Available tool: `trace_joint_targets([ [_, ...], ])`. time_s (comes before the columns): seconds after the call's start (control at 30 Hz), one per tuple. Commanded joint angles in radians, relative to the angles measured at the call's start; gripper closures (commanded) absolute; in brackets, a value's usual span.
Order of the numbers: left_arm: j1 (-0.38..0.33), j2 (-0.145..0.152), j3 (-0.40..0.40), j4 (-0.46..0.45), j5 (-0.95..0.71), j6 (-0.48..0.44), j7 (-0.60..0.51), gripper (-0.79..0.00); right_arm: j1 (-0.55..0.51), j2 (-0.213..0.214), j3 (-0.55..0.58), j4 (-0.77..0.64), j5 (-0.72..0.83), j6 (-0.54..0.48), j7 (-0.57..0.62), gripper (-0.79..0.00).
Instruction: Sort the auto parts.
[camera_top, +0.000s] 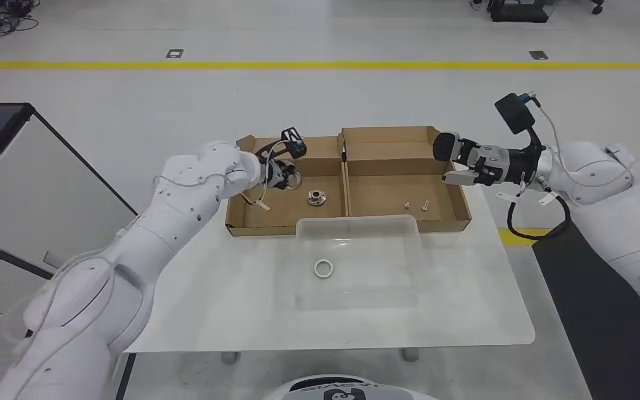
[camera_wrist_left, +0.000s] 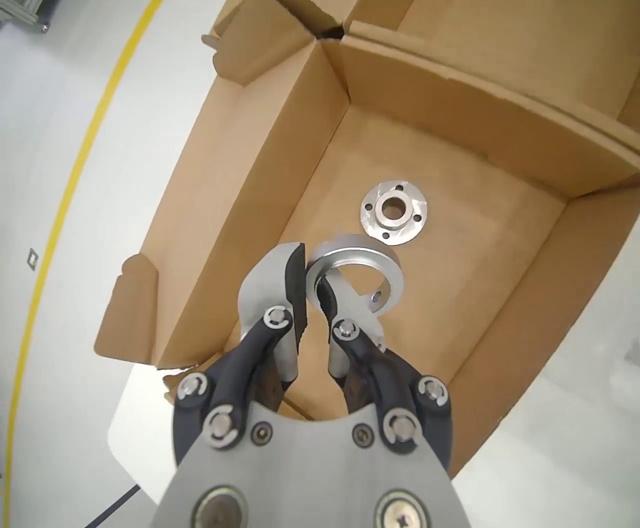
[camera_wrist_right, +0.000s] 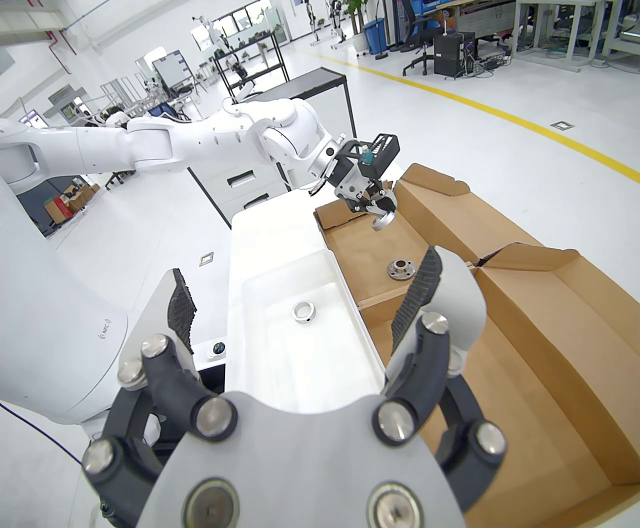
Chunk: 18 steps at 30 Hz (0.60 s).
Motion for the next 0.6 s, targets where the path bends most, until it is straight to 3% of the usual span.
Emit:
trace_joint_targets([
  [0.0,-0.001,-0.009,0.010,0.018,0.015,-0.006,-0.011,0.000,0.000,0.000,0.000,0.000,0.000,0.000,0.000,-0.785],
  [0.57,0.011,-0.089,0.060,0.140,0.077,-0.035,-0.039,0.000,0.000,0.000,0.000,0.000,0.000,0.000,0.000,-0.785],
])
